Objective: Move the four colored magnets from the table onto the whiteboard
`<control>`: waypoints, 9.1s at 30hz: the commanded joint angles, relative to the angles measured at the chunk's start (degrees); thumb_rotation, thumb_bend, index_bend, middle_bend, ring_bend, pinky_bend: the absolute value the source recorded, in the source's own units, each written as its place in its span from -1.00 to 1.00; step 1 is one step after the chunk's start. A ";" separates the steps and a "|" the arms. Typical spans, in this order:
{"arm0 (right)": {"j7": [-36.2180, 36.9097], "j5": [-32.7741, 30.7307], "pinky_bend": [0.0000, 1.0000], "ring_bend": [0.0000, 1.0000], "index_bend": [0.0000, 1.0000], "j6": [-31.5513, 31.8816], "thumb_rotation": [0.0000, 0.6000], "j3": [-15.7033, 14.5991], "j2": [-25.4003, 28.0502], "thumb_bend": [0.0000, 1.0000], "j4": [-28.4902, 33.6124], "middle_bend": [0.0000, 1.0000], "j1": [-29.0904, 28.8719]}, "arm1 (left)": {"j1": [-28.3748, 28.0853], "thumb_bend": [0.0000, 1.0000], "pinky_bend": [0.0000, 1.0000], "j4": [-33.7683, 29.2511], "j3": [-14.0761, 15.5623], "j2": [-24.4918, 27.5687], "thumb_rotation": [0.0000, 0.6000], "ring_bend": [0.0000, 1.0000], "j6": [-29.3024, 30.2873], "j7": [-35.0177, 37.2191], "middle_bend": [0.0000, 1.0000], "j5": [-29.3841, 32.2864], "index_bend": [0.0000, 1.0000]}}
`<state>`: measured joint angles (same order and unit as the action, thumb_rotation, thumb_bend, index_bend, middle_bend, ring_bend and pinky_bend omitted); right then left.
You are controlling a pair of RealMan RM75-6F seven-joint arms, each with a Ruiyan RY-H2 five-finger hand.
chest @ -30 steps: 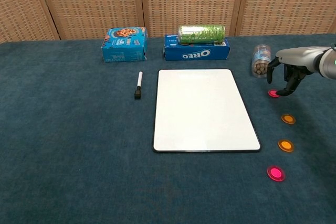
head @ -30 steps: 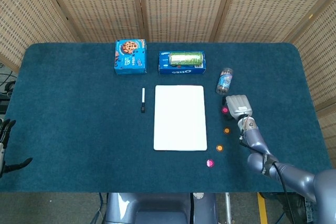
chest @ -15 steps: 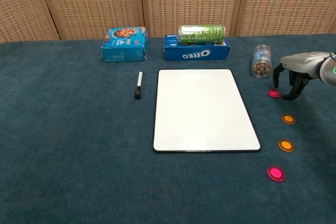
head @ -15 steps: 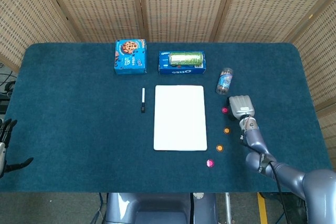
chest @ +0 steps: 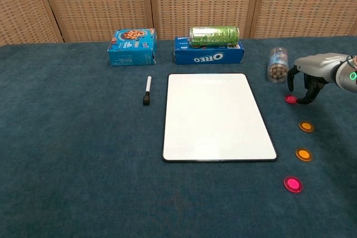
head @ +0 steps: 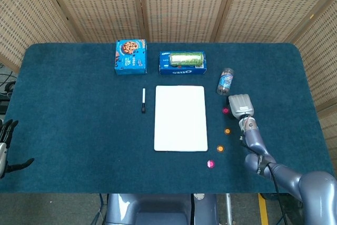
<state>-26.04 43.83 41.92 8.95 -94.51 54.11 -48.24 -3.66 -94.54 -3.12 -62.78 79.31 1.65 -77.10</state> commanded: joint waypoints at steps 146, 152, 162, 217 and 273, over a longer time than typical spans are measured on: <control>6.66 21.72 -0.55 -1.00 -0.35 14.86 1.00 -8.13 9.79 -0.40 19.19 -0.93 12.86 | -0.84 -1.00 -1.00 0.04 2.07 -0.37 1.00 -1.00 -0.88 0.77 -1.00 -3.10 -1.00; 6.87 21.85 -0.59 -1.00 -0.34 14.09 1.00 -7.54 9.18 -0.38 18.13 -0.99 13.31 | -0.86 -1.00 -1.00 0.05 2.09 -0.40 1.00 -1.00 -0.96 0.72 -1.00 -3.01 -1.00; 6.88 22.06 -0.98 -1.00 -0.28 13.48 1.00 -6.61 8.80 -0.38 18.37 -1.00 13.81 | -0.86 -1.00 -1.00 -0.10 2.08 -0.48 1.00 -1.00 -0.98 0.34 -1.00 -2.82 -1.00; 5.99 22.74 -0.98 -1.00 -0.20 10.04 1.00 -4.20 6.03 -0.31 15.36 -1.00 14.19 | -0.94 -1.00 -1.00 -0.15 2.28 -0.46 1.00 -1.00 -1.18 0.48 -1.00 -2.89 -1.00; -19.49 -12.98 -0.98 -1.00 -0.14 9.53 1.00 9.17 -0.10 -0.32 24.18 -1.00 -11.30 | -1.92 -1.00 -1.00 1.54 1.76 -0.13 1.00 -1.00 -3.70 3.73 -1.00 -1.47 -1.00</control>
<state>-45.16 31.19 51.20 18.42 -94.30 78.55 -59.26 -5.56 -93.03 -1.35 -62.91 75.64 5.35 -78.60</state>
